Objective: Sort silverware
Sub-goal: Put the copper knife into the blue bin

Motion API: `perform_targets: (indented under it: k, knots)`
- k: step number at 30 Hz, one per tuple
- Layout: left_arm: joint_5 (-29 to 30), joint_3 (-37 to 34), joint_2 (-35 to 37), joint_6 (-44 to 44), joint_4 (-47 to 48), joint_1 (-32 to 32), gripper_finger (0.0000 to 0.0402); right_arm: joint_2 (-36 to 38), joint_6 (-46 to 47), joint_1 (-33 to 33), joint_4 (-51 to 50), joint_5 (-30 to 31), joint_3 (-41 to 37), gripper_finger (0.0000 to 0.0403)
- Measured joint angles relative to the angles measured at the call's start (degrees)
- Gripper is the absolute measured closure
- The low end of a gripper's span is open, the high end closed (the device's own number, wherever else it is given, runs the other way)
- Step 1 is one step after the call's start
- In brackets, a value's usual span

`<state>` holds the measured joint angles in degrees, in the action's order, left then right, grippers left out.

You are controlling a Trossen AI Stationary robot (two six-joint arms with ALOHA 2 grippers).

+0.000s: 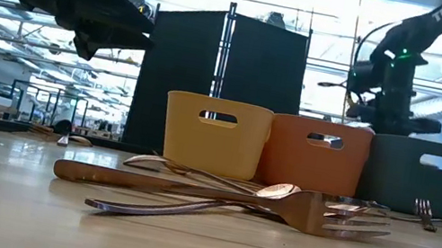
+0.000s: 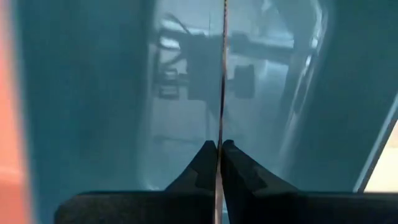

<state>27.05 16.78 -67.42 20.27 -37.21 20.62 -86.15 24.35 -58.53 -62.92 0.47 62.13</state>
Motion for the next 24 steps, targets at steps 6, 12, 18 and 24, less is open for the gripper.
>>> perform_targets:
  k: [6,12,18,24]
  knots:
    - [0.00,0.02,0.00,0.00,0.00,0.00,0.0245,0.66,-1.01,0.10,4.17,1.32,-4.38,0.0401]
    - [0.00,0.04,0.00,0.05,-0.88,-0.02,0.0245,0.57,-1.35,0.10,4.26,1.29,-5.20,0.0372]
    - [-0.01,0.24,0.00,0.24,-1.44,-0.02,0.0245,0.59,-3.00,0.12,3.96,1.12,-5.20,0.0339]
    - [-0.01,0.24,0.00,-0.06,-1.38,-0.02,0.0245,0.57,-4.31,0.12,-0.32,0.67,-2.39,0.0323]
